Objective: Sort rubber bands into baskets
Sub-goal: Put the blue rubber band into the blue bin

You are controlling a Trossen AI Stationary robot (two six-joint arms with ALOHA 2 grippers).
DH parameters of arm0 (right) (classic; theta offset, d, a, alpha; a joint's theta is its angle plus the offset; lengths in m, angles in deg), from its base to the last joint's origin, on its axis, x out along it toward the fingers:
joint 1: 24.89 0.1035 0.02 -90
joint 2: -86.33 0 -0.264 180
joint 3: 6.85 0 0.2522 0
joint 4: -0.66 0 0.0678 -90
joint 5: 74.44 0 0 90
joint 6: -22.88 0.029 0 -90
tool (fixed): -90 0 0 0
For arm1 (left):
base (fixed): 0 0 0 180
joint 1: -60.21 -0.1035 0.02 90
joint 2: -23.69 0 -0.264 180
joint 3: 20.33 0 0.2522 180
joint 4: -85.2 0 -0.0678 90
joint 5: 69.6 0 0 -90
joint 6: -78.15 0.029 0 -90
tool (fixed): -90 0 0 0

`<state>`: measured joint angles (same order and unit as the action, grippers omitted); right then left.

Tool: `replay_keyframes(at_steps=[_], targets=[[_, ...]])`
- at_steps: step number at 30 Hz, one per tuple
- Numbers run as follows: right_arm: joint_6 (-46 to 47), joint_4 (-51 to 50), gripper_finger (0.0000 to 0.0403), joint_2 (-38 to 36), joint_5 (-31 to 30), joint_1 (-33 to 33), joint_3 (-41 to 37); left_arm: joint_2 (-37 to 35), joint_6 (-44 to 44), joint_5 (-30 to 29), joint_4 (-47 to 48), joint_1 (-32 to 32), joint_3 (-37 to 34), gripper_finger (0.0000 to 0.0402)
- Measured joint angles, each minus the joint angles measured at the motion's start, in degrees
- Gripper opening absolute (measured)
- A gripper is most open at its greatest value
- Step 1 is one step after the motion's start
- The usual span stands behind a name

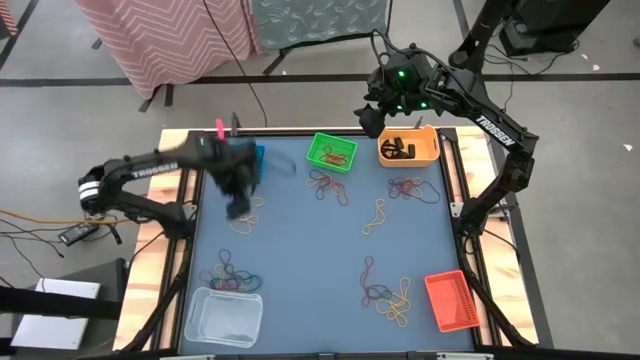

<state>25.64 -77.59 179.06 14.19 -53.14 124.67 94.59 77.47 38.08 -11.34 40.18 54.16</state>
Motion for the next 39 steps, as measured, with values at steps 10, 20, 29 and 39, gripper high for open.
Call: replay_keyframes(at_steps=[10, 20, 29, 39], targets=[[-1.42, -1.21, 0.0265, 0.00, 0.16, 0.00, 0.00, -3.01, -21.23, -7.07, -24.12, 36.88, -15.71, 0.0263], [-2.99, -1.21, 0.0265, 0.00, 0.18, 0.00, 0.00, 6.06, -22.02, -17.87, -38.72, 47.88, -18.65, 0.0257], [-4.07, -1.21, 0.0265, 0.00, 0.18, 0.00, 0.00, 13.85, -12.55, -21.06, -41.08, 50.20, -18.58, 0.0256], [-4.30, -1.25, 0.0265, 0.00, 1.24, 0.00, 0.00, 16.82, -9.99, -23.68, -43.33, 50.20, -18.56, 0.0196]])
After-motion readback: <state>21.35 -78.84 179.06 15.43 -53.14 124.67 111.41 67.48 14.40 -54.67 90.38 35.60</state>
